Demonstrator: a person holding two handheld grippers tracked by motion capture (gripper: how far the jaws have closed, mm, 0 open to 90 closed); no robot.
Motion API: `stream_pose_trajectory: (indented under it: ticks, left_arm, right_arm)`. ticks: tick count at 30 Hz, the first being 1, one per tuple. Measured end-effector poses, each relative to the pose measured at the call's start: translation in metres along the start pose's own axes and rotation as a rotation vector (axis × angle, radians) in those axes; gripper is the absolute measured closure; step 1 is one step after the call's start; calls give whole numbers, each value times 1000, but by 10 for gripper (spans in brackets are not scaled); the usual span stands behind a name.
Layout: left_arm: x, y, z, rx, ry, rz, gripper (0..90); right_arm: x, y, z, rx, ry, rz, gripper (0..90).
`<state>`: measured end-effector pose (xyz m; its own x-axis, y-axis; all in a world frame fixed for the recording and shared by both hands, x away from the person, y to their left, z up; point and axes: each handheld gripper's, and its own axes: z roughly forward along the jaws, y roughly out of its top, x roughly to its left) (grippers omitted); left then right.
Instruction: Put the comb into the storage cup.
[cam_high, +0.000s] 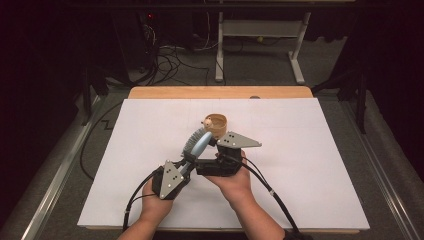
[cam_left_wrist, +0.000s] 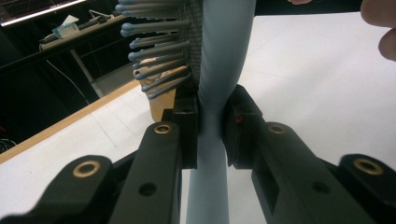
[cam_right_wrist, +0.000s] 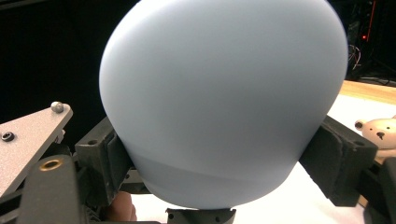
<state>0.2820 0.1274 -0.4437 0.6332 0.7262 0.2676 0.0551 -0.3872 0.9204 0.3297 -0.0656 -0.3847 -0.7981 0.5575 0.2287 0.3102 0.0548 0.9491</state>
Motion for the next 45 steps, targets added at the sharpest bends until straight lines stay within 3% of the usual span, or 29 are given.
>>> stream_pose_trajectory:
  ticks: [11, 26, 45]
  left_arm:
    - [0, 0, 0, 4, -3, 0, 773]
    - [2, -1, -1, -10, -31, -14, 762]
    - [6, -2, 0, 0, -60, -47, 616]
  right_arm:
    - [0, 1, -1, 14, -9, 1, 203]
    - [3, 2, -2, 16, -15, -37, 209]
    - [6, 2, 0, 21, -7, -44, 210]
